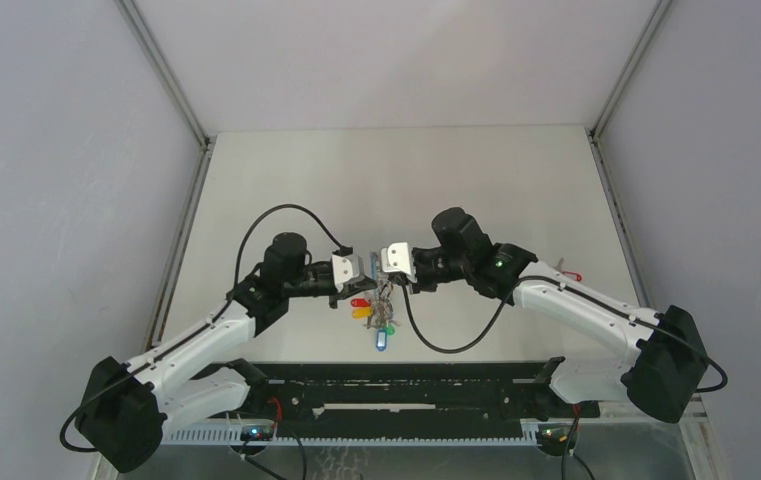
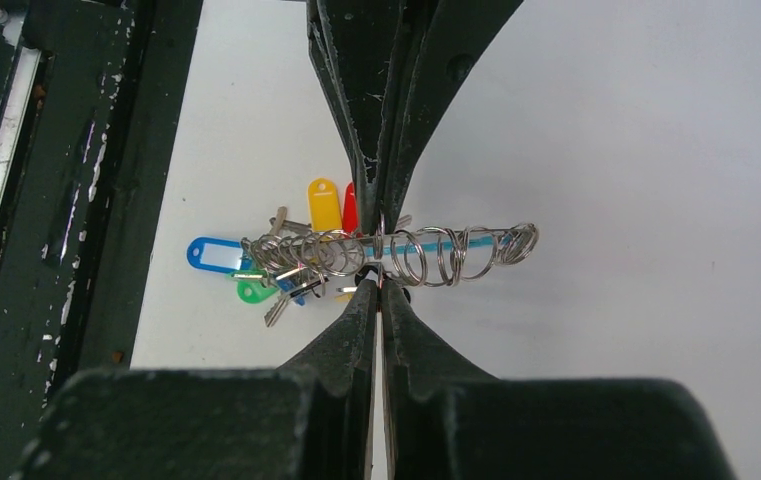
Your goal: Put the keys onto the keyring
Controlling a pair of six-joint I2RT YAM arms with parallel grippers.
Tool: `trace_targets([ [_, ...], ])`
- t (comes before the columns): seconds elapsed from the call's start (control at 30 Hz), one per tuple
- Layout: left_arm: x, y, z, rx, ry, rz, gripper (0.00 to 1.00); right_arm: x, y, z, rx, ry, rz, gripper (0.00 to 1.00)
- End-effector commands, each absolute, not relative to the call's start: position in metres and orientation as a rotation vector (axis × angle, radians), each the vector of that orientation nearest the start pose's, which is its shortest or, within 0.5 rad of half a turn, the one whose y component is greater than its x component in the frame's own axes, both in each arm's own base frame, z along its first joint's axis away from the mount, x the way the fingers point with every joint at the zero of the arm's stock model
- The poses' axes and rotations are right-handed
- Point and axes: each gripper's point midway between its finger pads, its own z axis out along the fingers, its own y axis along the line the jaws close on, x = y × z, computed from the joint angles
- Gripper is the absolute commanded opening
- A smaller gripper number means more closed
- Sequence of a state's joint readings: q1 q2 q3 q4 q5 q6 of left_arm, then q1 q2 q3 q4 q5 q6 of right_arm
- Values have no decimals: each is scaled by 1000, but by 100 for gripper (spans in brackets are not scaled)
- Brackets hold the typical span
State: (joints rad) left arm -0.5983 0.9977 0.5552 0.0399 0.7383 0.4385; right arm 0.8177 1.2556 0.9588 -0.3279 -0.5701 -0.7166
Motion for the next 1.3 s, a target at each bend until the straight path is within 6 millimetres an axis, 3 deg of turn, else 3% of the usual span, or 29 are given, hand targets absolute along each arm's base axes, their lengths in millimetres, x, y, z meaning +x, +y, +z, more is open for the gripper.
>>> trace_targets([
  [0.0, 192, -266, 189, 1368, 1275, -830, 0, 205, 326, 219, -1676, 1208, 674, 0],
  [0.57, 193, -266, 191, 1363, 1270, -830, 0, 205, 324, 207, -1712, 1269, 682, 0],
  [1.27, 193, -267, 190, 1364, 1275, -835, 0, 206, 324, 206, -1714, 1266, 678, 0],
])
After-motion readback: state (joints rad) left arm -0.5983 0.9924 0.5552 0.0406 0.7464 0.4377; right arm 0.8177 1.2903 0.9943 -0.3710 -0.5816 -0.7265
